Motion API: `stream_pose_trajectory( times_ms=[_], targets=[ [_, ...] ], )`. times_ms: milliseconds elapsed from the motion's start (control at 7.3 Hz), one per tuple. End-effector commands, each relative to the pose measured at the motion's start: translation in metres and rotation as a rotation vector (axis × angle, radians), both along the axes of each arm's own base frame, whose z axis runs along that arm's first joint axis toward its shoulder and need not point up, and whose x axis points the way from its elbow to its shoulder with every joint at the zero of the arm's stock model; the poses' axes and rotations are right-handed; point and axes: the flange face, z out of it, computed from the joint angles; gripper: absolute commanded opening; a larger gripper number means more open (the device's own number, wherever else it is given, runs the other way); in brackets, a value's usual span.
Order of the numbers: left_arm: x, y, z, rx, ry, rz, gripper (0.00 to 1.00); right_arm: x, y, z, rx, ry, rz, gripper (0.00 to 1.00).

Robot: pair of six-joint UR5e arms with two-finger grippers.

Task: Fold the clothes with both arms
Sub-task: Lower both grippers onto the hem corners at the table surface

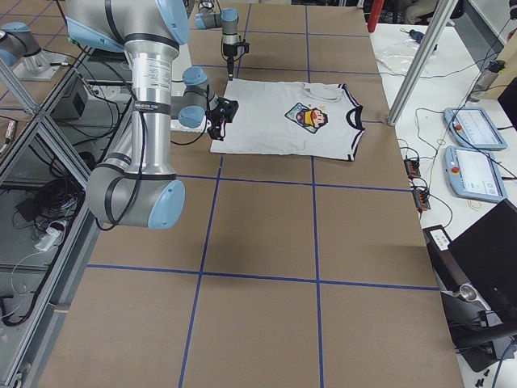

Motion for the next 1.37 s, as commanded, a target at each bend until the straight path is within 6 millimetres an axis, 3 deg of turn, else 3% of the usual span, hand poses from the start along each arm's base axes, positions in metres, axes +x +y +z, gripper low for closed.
stream_pose_trajectory(
  times_ms=[0, 137, 274, 411, 685, 822, 1232],
  targets=[
    [0.0, 0.0, 0.0, -0.001, -0.002, 0.0, 0.4, 0.0, 0.0, 0.001, 0.001, 0.002, 0.001, 1.0],
    [0.0, 0.0, 0.0, -0.001, -0.001, 0.0, 0.23, 0.0, 0.0, 0.001, 0.001, 0.002, 0.001, 1.0],
    [0.0, 0.0, 0.0, -0.001, -0.001, 0.0, 0.13, 0.0, 0.0, 0.001, 0.001, 0.002, 0.001, 1.0],
    [-0.002, 0.0, 0.001, -0.001, -0.004, -0.002, 0.13, -0.001, 0.0, 0.001, 0.001, 0.002, -0.001, 1.0],
    [-0.02, 0.003, 0.006, -0.001, -0.019, 0.003, 0.37, -0.001, 0.001, 0.001, 0.001, 0.002, -0.001, 1.0],
    [-0.023, 0.003, 0.005, 0.0, -0.019, 0.004, 0.44, -0.001, 0.001, 0.001, 0.002, 0.003, -0.001, 1.0],
    [-0.012, 0.007, 0.008, -0.01, -0.087, 0.016, 0.47, -0.002, 0.002, 0.001, 0.002, 0.002, -0.003, 1.0]
  ],
)
